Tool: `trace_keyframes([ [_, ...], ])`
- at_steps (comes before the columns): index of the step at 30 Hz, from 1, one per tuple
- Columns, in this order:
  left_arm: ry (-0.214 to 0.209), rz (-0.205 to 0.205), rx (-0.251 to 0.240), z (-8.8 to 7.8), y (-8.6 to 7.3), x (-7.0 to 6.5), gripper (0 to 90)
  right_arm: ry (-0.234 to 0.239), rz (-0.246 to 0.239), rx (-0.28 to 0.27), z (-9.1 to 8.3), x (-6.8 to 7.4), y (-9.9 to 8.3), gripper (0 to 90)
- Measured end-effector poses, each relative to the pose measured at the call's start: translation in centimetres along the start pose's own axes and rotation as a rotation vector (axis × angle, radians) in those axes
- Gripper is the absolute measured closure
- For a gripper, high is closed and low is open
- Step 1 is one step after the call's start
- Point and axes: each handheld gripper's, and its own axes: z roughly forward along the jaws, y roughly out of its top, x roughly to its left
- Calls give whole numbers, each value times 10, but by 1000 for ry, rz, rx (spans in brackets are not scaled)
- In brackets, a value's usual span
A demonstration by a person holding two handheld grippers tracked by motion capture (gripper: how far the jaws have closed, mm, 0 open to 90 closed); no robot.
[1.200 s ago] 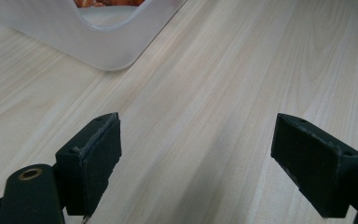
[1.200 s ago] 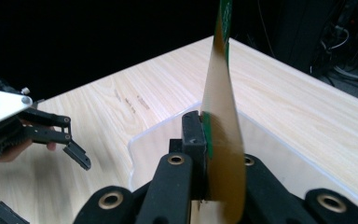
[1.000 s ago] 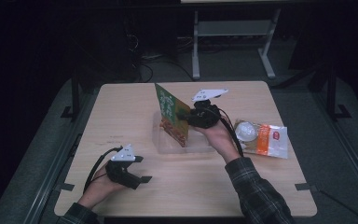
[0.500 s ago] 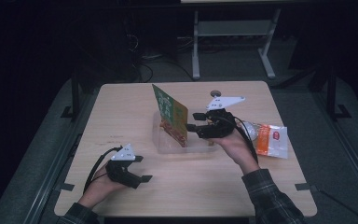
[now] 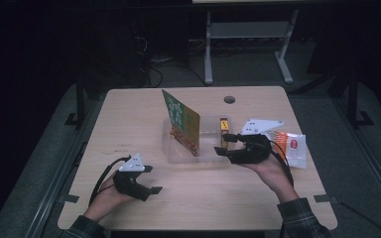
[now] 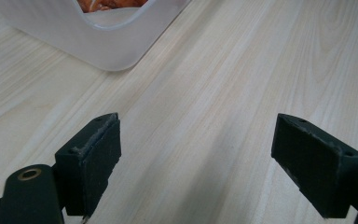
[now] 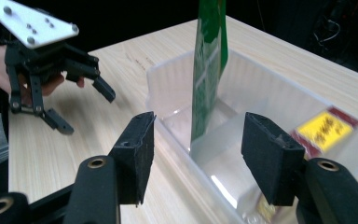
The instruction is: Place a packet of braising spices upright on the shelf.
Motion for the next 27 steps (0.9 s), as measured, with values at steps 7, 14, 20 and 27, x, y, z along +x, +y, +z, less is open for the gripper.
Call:
trace_keyframes([
  [7, 5, 12, 2, 0, 0, 1, 154, -36, 11, 52, -12, 0, -27, 447],
  [14, 3, 15, 7, -1, 0, 0, 155, -67, 53, 122, -20, -9, -60, 458],
  [20, 4, 21, 8, 0, 0, 0, 154, -116, 107, 160, -26, -24, -79, 470],
  [27, 4, 25, 11, -1, 0, -1, 154, -171, 163, 177, -32, -43, -90, 472],
])
